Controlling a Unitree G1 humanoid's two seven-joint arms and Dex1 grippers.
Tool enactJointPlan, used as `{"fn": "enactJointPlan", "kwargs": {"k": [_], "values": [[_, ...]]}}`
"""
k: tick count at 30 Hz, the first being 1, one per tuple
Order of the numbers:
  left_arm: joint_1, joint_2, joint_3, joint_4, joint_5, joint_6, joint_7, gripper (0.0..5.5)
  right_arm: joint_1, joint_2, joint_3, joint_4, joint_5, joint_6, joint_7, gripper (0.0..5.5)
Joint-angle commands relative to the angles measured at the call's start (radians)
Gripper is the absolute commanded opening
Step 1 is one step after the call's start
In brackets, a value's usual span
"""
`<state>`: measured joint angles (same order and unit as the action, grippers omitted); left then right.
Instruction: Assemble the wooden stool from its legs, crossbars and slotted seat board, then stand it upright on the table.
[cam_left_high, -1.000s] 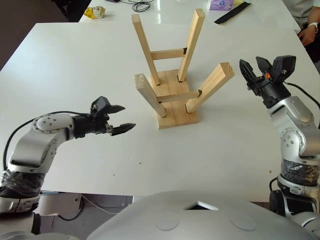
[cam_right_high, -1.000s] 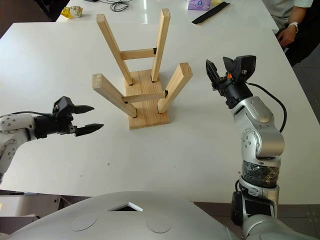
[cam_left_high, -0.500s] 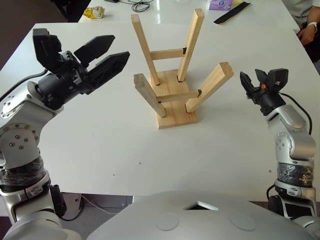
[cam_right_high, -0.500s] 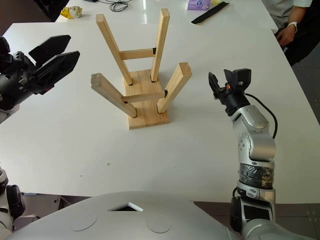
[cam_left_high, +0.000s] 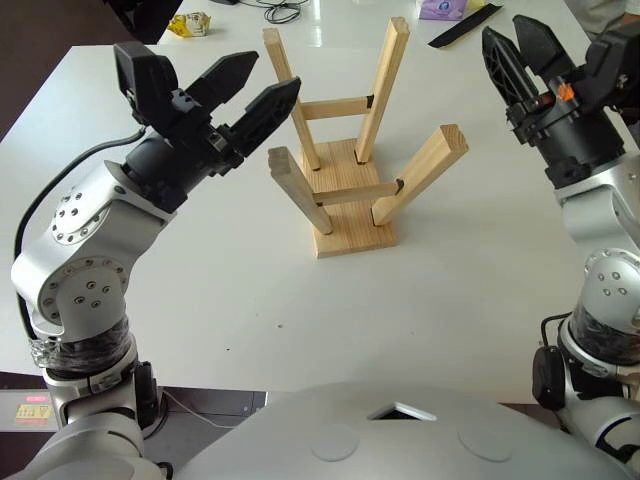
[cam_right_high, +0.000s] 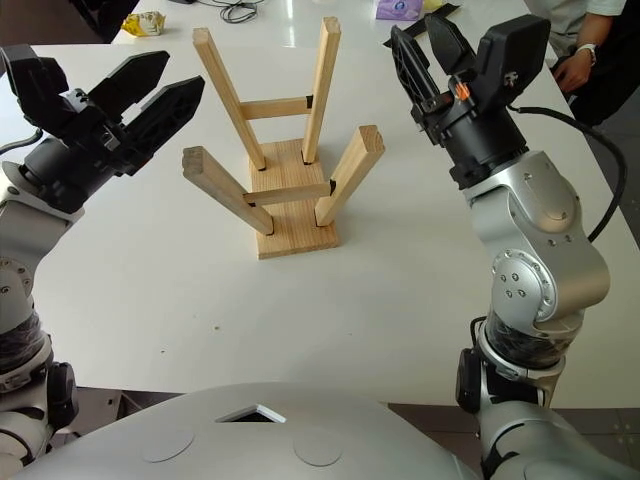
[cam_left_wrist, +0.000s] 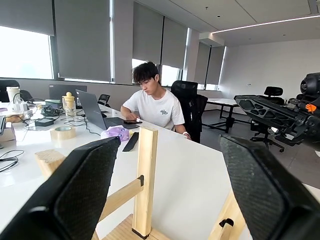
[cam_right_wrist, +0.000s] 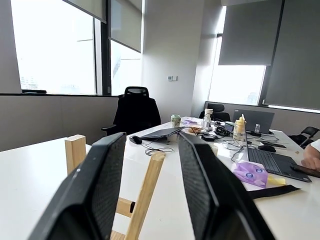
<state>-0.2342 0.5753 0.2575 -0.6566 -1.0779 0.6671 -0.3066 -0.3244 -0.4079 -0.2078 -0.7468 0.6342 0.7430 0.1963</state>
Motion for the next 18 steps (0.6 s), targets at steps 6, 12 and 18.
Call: {"fn": "enactJointPlan", "kwargs": {"k": [6,12,18], "values": [[-0.114,-0.030,-0.012,-0.021,-0.100,-0.005,0.082,3.68,-0.106,0.007,-0.013,-0.060,0.146,0.049,-0.043,1.89],[0.080,-0.065,-0.204,0.007,0.097,-0.047,-0.007,3.68,0.070,-0.058,0.162,0.038,0.044,0.076,0.018,1.89],[0.268,-0.084,-0.416,0.173,0.383,-0.209,-0.121,3.68,0.188,-0.090,0.350,0.109,-0.081,0.023,0.087,1.89]]}}
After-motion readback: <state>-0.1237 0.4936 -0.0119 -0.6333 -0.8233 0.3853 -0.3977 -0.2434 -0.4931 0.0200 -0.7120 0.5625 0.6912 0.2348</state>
